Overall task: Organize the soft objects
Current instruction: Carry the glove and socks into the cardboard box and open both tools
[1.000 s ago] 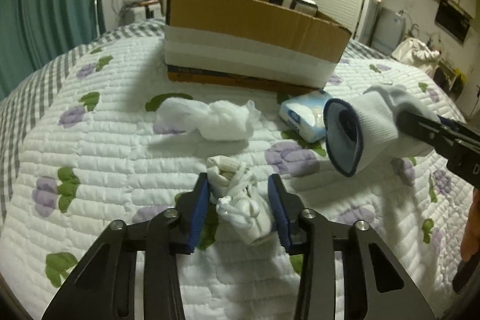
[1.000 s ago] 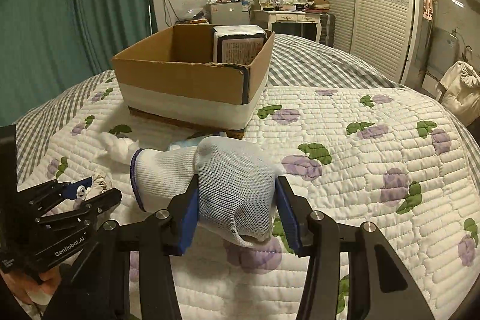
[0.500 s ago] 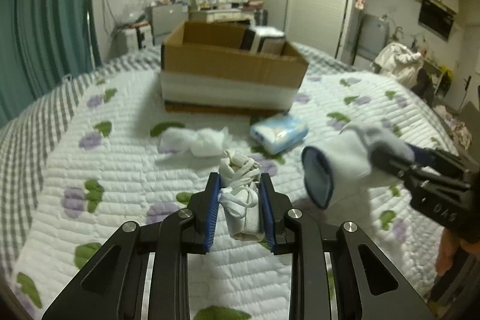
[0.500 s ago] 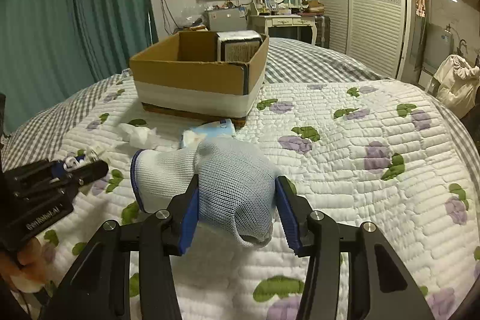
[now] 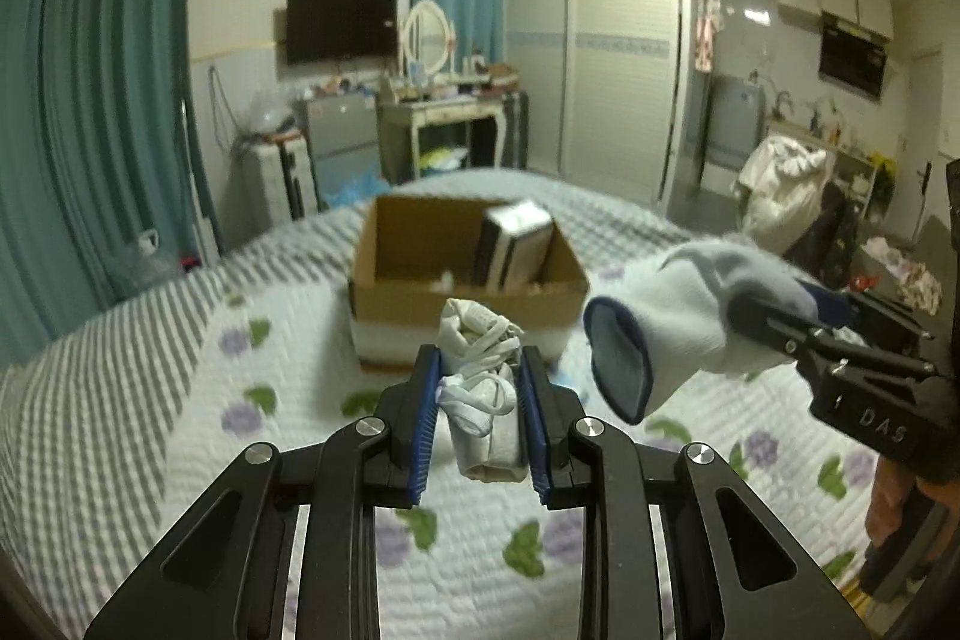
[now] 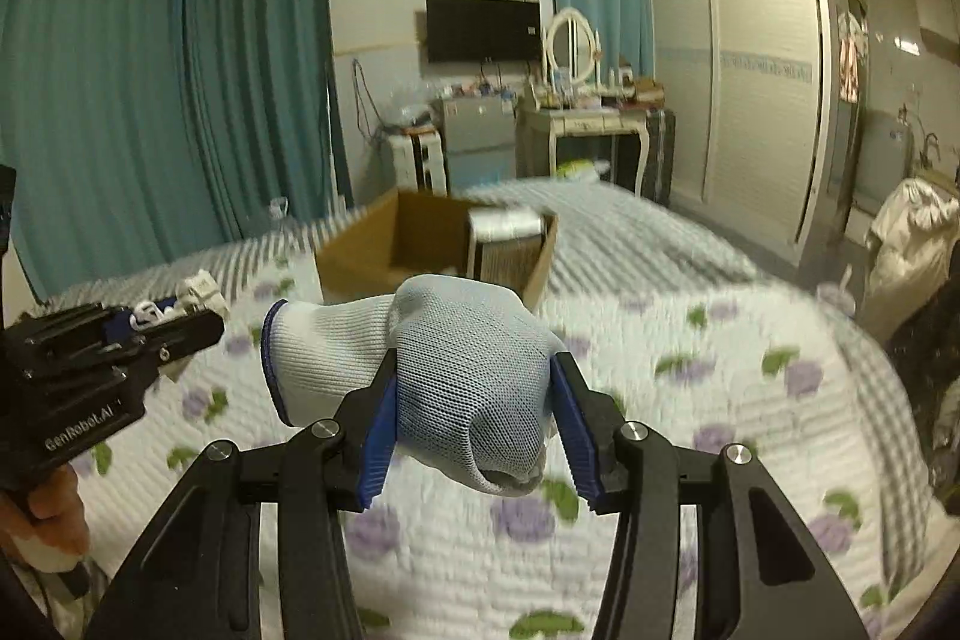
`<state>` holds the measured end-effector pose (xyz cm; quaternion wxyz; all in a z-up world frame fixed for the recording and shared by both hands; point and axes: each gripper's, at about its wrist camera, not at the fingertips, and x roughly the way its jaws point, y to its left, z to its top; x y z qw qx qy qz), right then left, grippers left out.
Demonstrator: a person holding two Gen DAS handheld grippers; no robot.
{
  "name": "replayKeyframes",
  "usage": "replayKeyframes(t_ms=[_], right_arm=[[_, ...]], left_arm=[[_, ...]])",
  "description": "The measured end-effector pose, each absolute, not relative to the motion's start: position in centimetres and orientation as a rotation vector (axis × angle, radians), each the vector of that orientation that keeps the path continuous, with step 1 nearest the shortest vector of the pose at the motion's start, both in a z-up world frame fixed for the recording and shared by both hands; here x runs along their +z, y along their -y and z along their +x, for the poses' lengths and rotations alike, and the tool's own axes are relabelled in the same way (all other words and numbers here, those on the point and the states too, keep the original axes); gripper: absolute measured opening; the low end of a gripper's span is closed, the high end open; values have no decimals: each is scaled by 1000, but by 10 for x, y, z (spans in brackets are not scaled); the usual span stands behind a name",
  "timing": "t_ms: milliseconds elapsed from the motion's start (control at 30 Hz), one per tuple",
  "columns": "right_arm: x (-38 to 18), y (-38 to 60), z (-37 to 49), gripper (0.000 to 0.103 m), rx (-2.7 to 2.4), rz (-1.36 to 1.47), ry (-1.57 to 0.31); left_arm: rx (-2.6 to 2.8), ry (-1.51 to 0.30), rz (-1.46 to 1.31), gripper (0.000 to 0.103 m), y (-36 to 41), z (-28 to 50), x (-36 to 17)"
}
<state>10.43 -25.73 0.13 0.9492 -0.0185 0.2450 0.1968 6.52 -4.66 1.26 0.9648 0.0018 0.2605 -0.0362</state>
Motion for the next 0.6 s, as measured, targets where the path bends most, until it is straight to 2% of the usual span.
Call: replayKeyframes(t_ms=[300, 600], right_arm=[[51, 243, 160, 48, 467, -5, -408], [74, 210, 251, 48, 406, -37, -380]], left_arm=[[-38, -448, 31, 25, 32, 130, 46], [-4, -478, 54, 25, 18, 228, 33]])
